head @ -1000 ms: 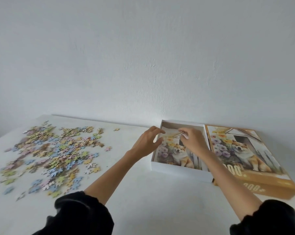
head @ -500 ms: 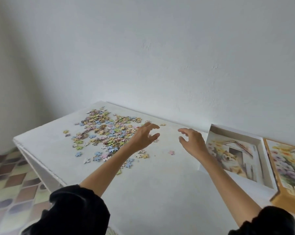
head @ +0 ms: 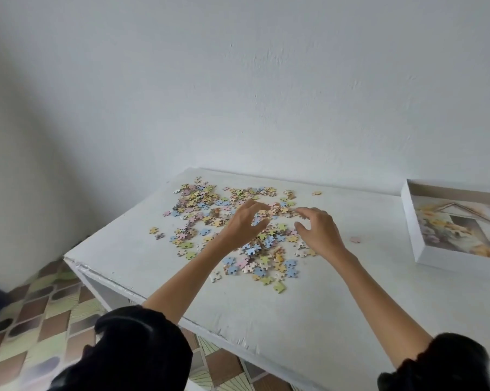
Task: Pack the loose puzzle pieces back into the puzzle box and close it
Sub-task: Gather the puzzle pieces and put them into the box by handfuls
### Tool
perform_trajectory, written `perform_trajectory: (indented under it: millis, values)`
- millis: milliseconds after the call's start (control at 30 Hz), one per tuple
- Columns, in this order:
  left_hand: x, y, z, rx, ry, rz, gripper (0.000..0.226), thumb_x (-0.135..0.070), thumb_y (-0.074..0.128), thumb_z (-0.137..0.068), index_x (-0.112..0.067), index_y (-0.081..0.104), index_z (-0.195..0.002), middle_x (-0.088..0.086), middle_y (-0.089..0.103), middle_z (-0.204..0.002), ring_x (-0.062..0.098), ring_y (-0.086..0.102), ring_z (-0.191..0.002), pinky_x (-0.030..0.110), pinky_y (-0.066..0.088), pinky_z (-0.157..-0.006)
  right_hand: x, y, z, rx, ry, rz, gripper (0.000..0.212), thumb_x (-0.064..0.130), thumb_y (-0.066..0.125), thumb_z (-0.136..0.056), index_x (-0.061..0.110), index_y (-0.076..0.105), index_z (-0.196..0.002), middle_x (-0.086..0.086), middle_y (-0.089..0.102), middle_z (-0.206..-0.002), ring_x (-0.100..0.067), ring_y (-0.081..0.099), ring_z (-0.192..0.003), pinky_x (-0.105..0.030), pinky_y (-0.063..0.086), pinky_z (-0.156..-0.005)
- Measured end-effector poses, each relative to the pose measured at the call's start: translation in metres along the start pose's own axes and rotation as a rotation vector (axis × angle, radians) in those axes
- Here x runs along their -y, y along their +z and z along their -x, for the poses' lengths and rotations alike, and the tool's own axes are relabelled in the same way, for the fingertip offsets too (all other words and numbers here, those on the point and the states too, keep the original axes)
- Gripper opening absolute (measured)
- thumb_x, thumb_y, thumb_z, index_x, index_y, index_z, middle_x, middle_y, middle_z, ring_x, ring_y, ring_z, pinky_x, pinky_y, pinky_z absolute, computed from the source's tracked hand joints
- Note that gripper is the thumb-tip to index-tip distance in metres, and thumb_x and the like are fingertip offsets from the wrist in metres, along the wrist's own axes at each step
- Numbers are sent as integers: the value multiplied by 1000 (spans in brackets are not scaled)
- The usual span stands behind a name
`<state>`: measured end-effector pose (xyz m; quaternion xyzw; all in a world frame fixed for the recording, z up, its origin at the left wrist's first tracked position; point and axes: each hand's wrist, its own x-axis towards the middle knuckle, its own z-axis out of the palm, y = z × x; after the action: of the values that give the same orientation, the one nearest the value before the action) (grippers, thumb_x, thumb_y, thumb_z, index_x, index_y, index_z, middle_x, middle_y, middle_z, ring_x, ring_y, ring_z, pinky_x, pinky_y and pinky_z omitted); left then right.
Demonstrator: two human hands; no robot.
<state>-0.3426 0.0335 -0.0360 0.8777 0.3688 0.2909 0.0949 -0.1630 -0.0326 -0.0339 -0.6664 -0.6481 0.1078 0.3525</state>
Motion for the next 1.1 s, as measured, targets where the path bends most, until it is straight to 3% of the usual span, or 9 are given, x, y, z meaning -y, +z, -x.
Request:
perform_trajectory:
  millis: [133,500,633,833,967,1100]
  values:
    - [29,-1,8,33,59,20,26,-8,60,-87,4,58,-110,23,60,-111,33,60,-102,31,45,-93,13,19,5,-15,38,1,39,14,55,-88,13,54,-127,-11,56,-127,-26,49,-119,-32,41,-94]
    - [46,13,-17,41,48,75,29,-14,57,-90,0,56,-115,19,57,-118,28,56,-108,24,39,-93,6,30,-9,22,77,92,39,16,54,-89,15,51,-128,-9,53,-131,-24,44,-122,-32,39,-96]
    - [57,22,-26,81,66,99,28,-16,56,-90,-3,56,-115,17,57,-116,28,57,-106,40,48,-94,1,35,-23,44,88,118,41,17,51,-90,14,49,-130,-10,53,-129,-24,42,-122,-32,39,-95]
    - [76,34,-34,98,32,124,30,-16,57,-90,-4,55,-118,16,53,-123,27,51,-114,29,38,-99,-7,44,-37,34,94,130,42,15,50,-89,15,48,-131,-9,53,-129,-24,42,-122,-33,38,-98]
    - [90,37,-42,150,41,115,33,-20,56,-90,-8,53,-121,14,48,-132,25,45,-123,33,35,-105,-27,43,-39,-28,96,176,37,19,53,-89,20,53,-126,-2,56,-127,-22,43,-122,-44,32,-105]
    - [101,38,-51,179,75,102,34,-15,58,-89,-5,54,-121,16,49,-130,27,47,-122,30,32,-106,-62,19,-30,-157,276,236,36,30,54,-89,24,54,-125,-1,52,-133,-22,39,-128,-53,23,-109]
